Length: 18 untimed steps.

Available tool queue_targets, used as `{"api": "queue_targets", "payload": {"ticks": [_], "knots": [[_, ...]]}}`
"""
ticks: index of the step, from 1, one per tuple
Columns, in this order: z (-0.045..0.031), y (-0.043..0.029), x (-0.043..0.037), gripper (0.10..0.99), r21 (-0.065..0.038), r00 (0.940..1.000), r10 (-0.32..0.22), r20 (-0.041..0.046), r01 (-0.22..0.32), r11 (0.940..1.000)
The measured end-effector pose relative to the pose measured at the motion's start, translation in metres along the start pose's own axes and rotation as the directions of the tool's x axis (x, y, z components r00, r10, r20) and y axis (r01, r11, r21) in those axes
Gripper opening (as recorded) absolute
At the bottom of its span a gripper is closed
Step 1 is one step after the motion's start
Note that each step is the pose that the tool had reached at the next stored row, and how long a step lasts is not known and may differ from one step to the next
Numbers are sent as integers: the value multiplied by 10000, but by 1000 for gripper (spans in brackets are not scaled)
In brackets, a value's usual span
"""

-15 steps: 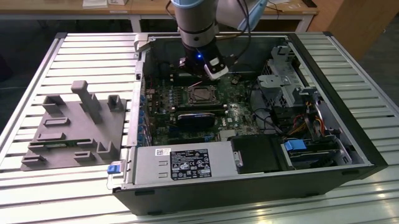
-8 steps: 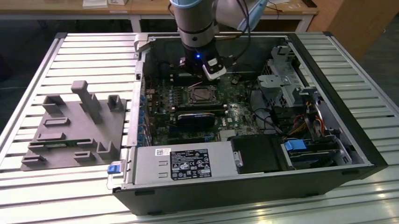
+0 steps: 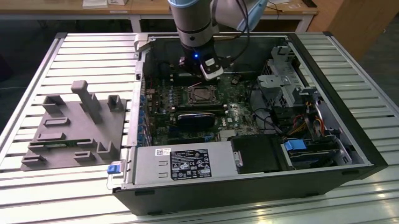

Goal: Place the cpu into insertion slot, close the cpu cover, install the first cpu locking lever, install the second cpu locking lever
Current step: 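Install the first cpu locking lever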

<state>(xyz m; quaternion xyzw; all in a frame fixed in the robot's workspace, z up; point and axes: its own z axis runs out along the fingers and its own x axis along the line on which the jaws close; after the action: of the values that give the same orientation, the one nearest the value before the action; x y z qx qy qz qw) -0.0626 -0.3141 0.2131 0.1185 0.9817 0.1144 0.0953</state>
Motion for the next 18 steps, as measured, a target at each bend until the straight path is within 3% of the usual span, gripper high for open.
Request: {"api": "queue_targets", "payload": {"ticks": [13,18], "knots": [[24,58,39,102,64,9992,387,101,-388,9992],[37,57,41,102,113,9975,683,181,-685,9976]]}}
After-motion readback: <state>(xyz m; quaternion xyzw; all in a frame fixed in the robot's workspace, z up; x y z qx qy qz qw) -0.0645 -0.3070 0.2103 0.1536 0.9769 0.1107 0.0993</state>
